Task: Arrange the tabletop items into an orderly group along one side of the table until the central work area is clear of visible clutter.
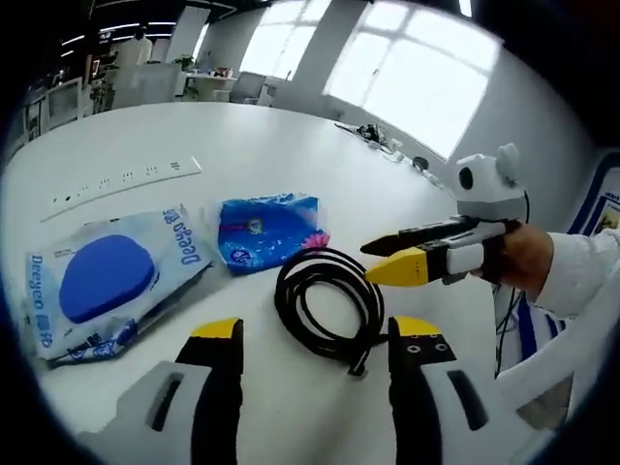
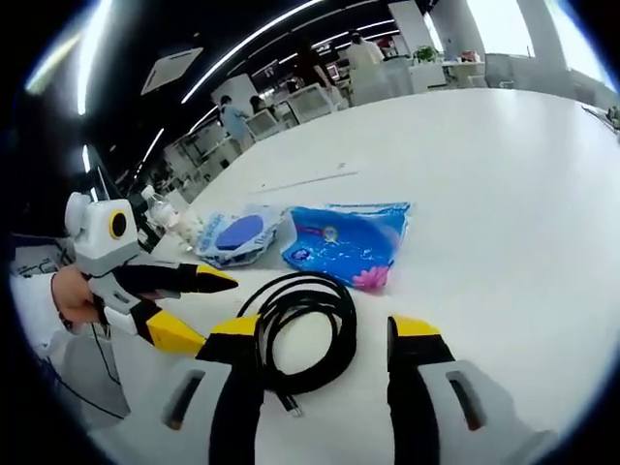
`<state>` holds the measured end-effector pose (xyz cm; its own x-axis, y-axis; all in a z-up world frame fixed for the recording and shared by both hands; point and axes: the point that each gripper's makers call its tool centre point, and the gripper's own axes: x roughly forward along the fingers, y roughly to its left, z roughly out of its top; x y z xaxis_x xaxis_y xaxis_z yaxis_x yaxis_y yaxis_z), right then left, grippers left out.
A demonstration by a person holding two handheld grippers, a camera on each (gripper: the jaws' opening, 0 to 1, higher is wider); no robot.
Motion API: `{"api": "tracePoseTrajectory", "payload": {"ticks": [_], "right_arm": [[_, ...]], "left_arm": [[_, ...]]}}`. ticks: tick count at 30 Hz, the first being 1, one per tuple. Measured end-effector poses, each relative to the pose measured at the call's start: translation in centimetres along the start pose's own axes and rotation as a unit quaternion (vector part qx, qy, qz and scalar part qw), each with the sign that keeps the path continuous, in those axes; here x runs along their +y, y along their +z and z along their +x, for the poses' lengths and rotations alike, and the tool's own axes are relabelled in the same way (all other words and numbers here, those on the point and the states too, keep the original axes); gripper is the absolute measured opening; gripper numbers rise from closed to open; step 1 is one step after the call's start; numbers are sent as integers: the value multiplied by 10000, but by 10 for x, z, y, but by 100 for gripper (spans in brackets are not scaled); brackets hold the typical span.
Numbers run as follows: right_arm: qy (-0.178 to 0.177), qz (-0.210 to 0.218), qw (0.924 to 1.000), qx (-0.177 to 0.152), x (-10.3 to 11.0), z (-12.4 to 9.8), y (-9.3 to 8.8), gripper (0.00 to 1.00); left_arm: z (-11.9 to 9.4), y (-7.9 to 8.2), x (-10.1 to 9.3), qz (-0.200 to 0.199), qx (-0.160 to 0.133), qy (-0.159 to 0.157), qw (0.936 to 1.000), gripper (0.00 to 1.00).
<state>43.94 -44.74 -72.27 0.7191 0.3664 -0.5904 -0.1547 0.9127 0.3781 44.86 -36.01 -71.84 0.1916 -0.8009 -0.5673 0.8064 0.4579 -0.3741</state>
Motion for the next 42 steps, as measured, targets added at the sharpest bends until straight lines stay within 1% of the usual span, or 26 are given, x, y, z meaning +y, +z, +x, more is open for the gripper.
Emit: {"api": "tracePoseTrajectory", "payload": {"ticks": [6,8,10,11,13,16,22,24,26,30,32,34,35,42], "right_arm": [[48,-54,9999,-89,6,-6,6,53],[70,-78,9999,-102,9,-9,8,54],[125,-90,9998,-142,14,-12,11,56],[140,-123,9997,-142,17,-14,12,57],[156,-218,9995,-144,20,-16,13,57],[192,-253,9993,-174,22,-21,14,58],[314,-352,9985,-273,33,-28,18,63],[425,-383,9978,-349,41,-32,20,67],[459,-430,9974,-365,45,-34,21,69],[532,-605,9961,-352,54,-39,19,72],[538,-645,9959,-325,56,-41,17,72],[541,-677,9957,-334,56,-42,17,73],[558,-705,9953,-363,62,-45,16,73],[628,-729,9941,-503,76,-57,17,76]], "left_arm": [[-13,4,0,67,-95,-1,9999,63],[-19,8,1,250,-207,52,9995,63],[-23,9,0,207,-218,26,9995,65],[-26,11,-2,218,-287,-6,9993,68],[-31,14,-3,317,-348,-22,9989,69],[-40,13,-3,408,-348,-11,9986,69],[-57,12,-2,388,-423,21,9983,71],[-66,15,-1,401,-518,32,9978,72],[-72,14,-1,387,-537,30,9978,74],[-92,13,3,352,-634,88,9973,76],[-103,12,5,334,-688,115,9970,78],[-110,10,8,343,-701,148,9968,78],[-117,9,10,329,-721,183,9967,78],[-159,-3,24,273,-834,411,9953,79]]}}
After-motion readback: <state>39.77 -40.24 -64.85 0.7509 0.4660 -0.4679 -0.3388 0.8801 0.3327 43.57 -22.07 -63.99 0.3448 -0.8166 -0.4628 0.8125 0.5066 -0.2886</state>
